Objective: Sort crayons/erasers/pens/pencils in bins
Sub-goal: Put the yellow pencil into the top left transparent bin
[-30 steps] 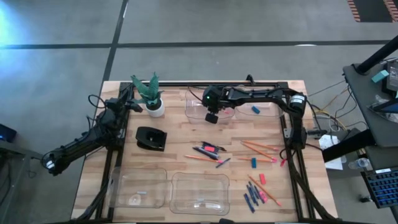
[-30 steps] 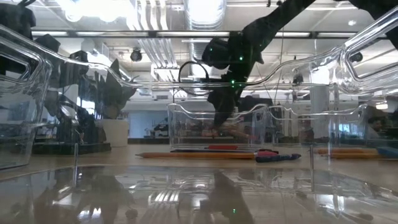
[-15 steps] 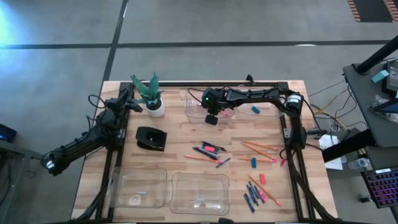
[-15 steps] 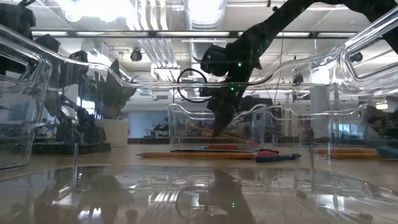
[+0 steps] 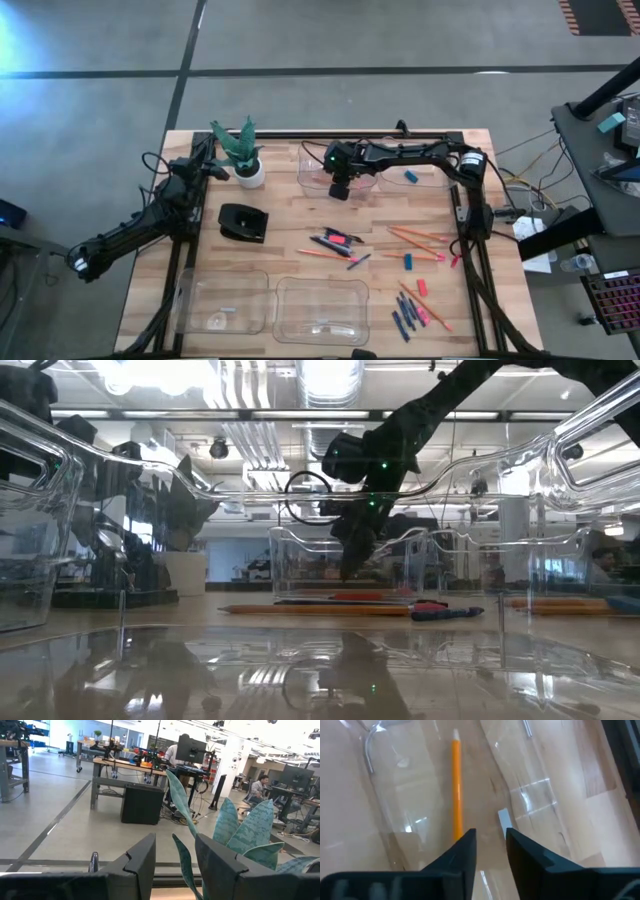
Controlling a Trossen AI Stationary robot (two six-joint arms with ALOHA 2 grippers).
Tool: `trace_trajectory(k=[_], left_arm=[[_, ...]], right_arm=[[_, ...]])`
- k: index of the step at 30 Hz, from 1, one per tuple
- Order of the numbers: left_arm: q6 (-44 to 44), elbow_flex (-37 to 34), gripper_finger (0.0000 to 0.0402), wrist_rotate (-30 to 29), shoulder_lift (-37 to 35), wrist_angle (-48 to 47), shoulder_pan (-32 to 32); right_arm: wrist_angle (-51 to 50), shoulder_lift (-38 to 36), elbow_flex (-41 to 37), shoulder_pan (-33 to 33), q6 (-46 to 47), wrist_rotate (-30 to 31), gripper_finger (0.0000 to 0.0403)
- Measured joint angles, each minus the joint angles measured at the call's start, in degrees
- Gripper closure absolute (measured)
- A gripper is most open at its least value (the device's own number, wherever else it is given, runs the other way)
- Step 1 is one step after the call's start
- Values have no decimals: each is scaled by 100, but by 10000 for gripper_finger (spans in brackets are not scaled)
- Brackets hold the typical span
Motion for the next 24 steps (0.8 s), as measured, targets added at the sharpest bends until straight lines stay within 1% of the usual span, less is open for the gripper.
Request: trace_trajectory(k=[4, 8, 12, 14, 19, 24], left_arm=[[0, 0, 277, -1, 0, 0, 0], [0, 1, 277, 0, -1, 0, -2], [0, 1, 277, 0, -1, 0, -2], [0, 1, 277, 0, 3, 0, -2], [0, 0, 277, -2, -1, 0, 0], [0, 1, 277, 0, -1, 0, 0]], right_arm=[[-167, -335, 70, 2, -25, 124, 284], [-528, -872, 206, 0, 16, 306, 283], [-1043, -1475, 167, 84, 599, 230, 290], [-1494, -1788, 34, 193, 920, 42, 293], [-2762, -2467, -381, 828, 1805, -56, 295], [-3109, -3316, -893, 1798, 3044, 149, 289]])
